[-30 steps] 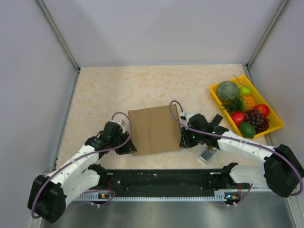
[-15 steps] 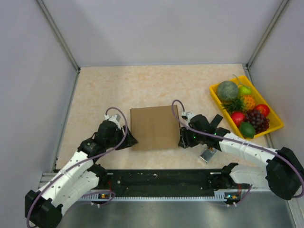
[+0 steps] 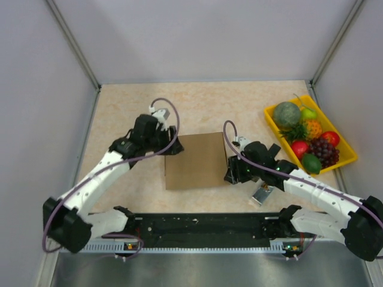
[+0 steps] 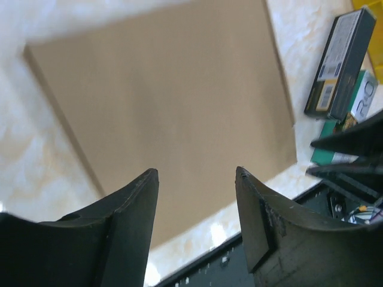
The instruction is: Fold the paper box
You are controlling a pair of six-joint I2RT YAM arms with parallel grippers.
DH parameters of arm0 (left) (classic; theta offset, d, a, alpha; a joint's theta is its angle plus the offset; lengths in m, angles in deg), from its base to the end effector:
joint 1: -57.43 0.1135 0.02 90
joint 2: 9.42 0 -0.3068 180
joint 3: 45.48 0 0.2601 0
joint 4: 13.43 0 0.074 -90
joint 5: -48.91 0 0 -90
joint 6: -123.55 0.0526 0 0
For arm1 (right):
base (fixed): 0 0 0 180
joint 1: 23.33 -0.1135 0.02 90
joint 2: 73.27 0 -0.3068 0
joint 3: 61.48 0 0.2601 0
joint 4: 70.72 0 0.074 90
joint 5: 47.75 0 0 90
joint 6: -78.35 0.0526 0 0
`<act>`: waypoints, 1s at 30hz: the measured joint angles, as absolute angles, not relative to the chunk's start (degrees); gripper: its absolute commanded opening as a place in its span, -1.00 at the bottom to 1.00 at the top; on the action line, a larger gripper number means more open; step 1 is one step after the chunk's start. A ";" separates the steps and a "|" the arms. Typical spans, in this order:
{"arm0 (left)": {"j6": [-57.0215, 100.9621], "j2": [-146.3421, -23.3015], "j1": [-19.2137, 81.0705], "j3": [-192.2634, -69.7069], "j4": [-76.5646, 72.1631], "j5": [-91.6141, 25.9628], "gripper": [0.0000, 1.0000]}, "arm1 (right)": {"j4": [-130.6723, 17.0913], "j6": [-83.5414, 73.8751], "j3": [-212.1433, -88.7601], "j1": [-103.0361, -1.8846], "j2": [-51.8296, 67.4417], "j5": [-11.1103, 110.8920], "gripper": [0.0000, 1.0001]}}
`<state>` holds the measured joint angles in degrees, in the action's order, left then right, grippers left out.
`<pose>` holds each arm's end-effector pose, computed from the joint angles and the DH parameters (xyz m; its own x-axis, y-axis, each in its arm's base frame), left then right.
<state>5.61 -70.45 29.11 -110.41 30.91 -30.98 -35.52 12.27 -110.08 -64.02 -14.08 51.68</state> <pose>0.1951 -0.1156 0.3180 -0.7784 -0.1045 -0.6190 0.2489 0.8538 -0.4572 0.1508 0.1410 0.2390 -0.7927 -0.1541 -0.5898 -0.4467 0.8052 0.3901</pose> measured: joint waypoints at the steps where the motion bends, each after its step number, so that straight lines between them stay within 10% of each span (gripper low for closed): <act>1: 6.70 -73.73 29.13 -113.21 29.81 -30.21 0.14 | -35.52 12.43 -110.08 -64.02 -14.21 51.79 -0.03; 13: 20.47 -116.26 29.11 -148.72 25.66 -25.64 -0.02 | -35.67 14.11 -106.96 -64.04 -14.67 50.85 -0.16; 22: 26.26 -129.03 29.09 -160.29 28.07 -21.19 0.36 | -39.10 15.12 -105.17 -64.04 -14.67 52.93 -0.09; 30: 38.06 -130.91 29.88 -160.16 30.54 -5.65 0.26 | -40.81 14.50 -104.69 -64.04 -14.62 54.15 -0.09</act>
<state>38.06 -130.91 29.88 -160.16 30.54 -5.65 -40.81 14.50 -104.69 -64.04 -14.62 54.15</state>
